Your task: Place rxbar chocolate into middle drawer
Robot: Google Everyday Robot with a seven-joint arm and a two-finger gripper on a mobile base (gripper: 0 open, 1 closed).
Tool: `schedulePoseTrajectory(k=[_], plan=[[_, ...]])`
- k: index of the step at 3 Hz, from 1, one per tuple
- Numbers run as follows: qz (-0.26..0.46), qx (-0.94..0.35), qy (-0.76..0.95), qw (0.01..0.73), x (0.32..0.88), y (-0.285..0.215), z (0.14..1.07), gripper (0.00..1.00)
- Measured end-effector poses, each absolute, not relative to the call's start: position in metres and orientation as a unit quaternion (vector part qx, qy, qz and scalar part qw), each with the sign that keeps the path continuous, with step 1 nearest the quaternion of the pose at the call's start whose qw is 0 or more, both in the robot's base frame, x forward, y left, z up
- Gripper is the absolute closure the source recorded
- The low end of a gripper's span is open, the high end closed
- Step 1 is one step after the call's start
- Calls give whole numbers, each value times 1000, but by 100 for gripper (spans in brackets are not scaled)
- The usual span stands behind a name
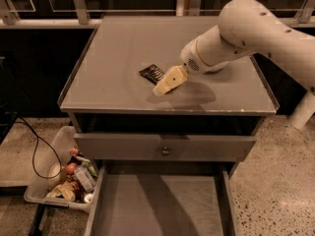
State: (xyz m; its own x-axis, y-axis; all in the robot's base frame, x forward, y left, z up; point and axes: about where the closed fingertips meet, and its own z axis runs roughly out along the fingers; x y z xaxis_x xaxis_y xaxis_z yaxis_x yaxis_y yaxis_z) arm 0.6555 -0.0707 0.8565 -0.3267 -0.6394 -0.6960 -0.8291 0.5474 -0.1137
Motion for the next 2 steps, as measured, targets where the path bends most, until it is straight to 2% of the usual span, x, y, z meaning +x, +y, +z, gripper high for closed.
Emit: schedulePoseTrajectory(k=[2], plan=[[98, -422, 825, 363, 673, -61, 842, 0]])
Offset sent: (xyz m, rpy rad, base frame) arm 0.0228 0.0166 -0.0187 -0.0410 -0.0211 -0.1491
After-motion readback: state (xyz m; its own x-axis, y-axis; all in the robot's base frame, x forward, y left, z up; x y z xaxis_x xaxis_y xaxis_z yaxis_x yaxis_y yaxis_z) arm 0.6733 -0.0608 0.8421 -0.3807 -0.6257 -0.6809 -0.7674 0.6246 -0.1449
